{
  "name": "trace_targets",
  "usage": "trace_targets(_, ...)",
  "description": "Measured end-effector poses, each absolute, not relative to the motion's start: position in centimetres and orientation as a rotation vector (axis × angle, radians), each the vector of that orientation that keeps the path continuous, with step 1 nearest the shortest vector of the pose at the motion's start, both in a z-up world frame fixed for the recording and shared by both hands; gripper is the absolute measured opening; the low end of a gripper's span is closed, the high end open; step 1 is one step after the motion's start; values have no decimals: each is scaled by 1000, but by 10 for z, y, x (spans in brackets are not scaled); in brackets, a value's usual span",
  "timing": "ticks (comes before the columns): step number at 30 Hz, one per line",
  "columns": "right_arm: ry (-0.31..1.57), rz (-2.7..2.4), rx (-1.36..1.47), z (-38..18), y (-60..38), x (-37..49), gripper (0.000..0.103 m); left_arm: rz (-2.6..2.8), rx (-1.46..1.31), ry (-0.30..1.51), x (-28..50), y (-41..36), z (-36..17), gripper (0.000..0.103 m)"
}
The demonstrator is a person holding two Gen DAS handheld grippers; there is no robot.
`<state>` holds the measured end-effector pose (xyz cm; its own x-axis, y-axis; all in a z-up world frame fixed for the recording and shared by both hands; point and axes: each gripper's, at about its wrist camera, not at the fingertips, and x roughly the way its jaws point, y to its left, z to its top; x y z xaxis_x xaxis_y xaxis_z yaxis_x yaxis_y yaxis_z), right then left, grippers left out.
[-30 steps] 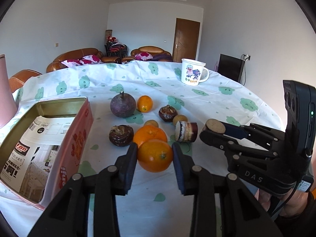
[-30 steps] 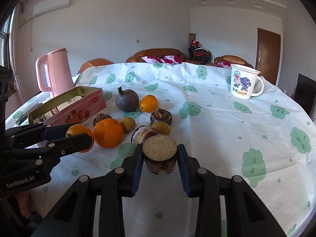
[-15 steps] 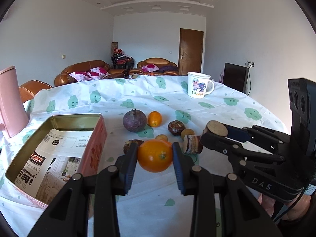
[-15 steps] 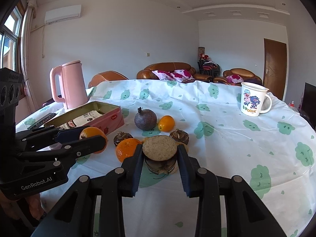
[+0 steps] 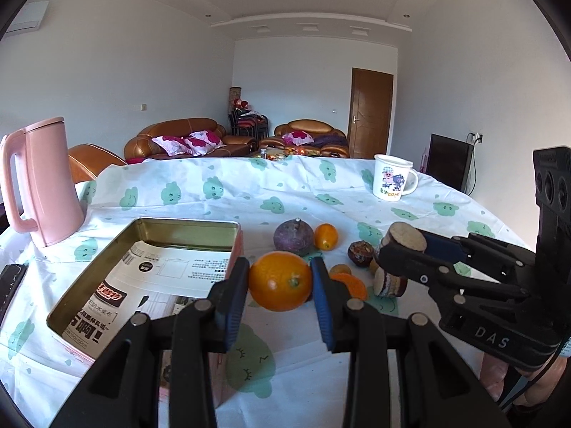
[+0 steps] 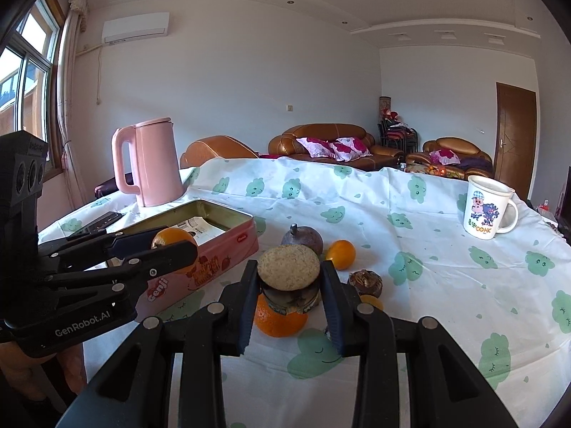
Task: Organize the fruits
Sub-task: 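Carry the orange and cake over the pink tin box with both tools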
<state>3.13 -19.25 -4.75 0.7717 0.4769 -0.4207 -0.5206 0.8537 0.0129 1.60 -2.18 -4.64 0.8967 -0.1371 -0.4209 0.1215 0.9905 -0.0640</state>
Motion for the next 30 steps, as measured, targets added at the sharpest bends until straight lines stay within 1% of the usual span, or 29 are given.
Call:
trace_targets(20,392,642,-188,-23,-133,43,36,-21,-85,449,21,31,-46,36)
trace_targets(30,416,697,-216,-22,-101,54,36,19,-91,463,31,57,-47,36)
